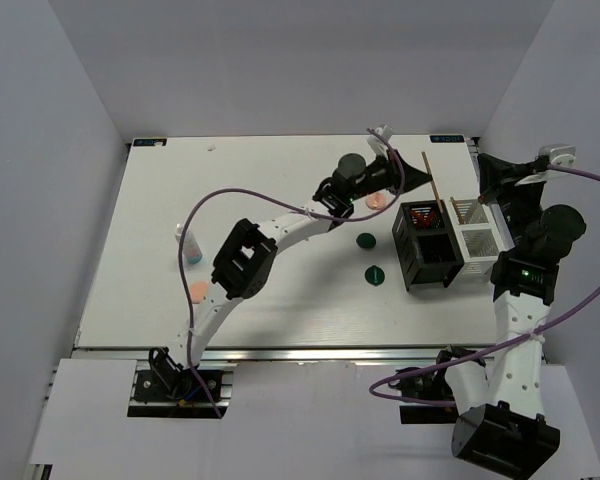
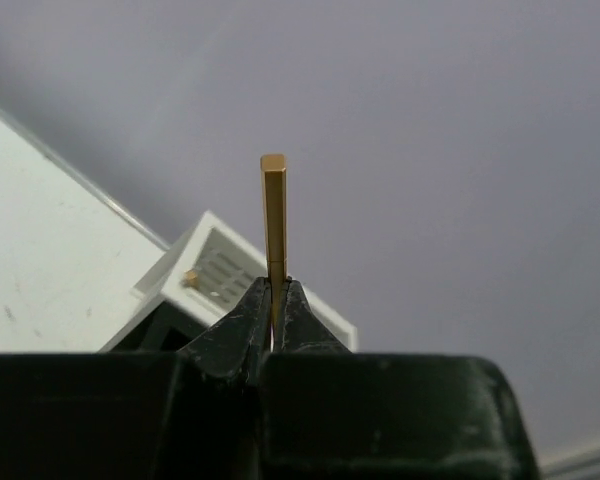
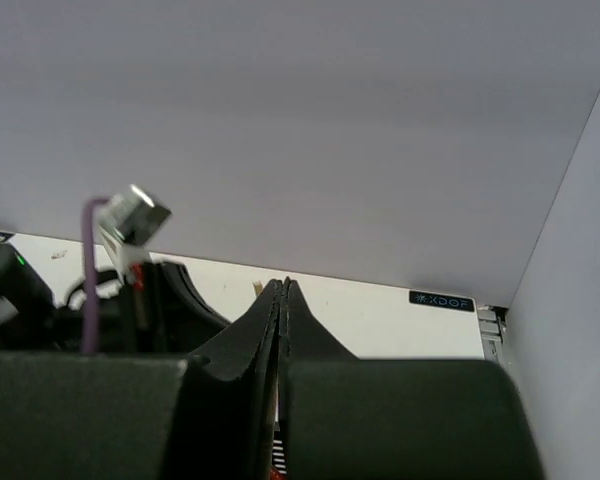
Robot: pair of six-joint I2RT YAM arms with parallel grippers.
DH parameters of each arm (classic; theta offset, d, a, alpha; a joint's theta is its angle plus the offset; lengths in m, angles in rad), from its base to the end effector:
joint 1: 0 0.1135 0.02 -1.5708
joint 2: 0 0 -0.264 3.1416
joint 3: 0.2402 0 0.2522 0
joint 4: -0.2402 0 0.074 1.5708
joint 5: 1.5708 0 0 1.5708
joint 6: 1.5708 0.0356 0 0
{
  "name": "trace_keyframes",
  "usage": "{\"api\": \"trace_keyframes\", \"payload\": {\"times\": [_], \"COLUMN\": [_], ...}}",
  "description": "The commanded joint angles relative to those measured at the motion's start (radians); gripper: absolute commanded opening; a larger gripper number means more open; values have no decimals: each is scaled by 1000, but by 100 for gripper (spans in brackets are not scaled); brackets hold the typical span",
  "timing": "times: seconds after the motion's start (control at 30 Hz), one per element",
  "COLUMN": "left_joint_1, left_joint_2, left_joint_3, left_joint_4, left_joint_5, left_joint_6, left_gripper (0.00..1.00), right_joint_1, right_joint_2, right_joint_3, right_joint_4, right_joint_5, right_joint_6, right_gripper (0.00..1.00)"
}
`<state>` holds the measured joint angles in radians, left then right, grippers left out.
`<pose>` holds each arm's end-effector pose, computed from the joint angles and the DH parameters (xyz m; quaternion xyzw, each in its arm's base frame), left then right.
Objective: Organize the makeup
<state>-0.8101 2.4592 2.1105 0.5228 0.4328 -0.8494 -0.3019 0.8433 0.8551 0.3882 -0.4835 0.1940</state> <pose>0.3893 -0.4306 0.2711 0.1521 0.6311 -0.6451 0.4031 0.1824 -0.0395 0.4146 -0.0618 0.5690 0.0884 0.8152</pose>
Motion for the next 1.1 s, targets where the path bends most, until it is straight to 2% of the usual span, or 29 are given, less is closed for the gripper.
{"api": "trace_keyframes", "payload": {"times": [0.0,0.1,0.23,0.33,0.47,0.67,1.0,1.03,1.07], "left_joint_1": [-41,-66,-75,-84,-112,-147,-172,-173,-173], "left_joint_2": [10,62,138,147,152,242,262,265,267], "left_joint_3": [46,106,233,233,195,307,301,305,309], "left_joint_4": [121,122,112,118,128,39,23,22,17], "left_joint_5": [-151,-250,-281,-301,-359,-449,-453,-454,-456], "left_joint_6": [126,180,152,130,189,273,289,289,289], "left_gripper": [0,0,0,0,0,0,0,4,13], "right_joint_1": [-8,-6,-6,-6,-6,-8,-8,-8,-8], "right_joint_2": [-21,-26,-38,-43,-44,-59,-89,-89,-92], "right_joint_3": [38,35,24,12,1,-2,-25,-25,-25], "right_joint_4": [-20,-32,-45,-48,-48,-57,-66,-68,-69], "right_joint_5": [23,23,20,23,25,33,43,45,45], "right_joint_6": [2,7,-2,1,10,5,4,2,1], "right_gripper": [0,0,0,0,0,0,0,0,0]}}
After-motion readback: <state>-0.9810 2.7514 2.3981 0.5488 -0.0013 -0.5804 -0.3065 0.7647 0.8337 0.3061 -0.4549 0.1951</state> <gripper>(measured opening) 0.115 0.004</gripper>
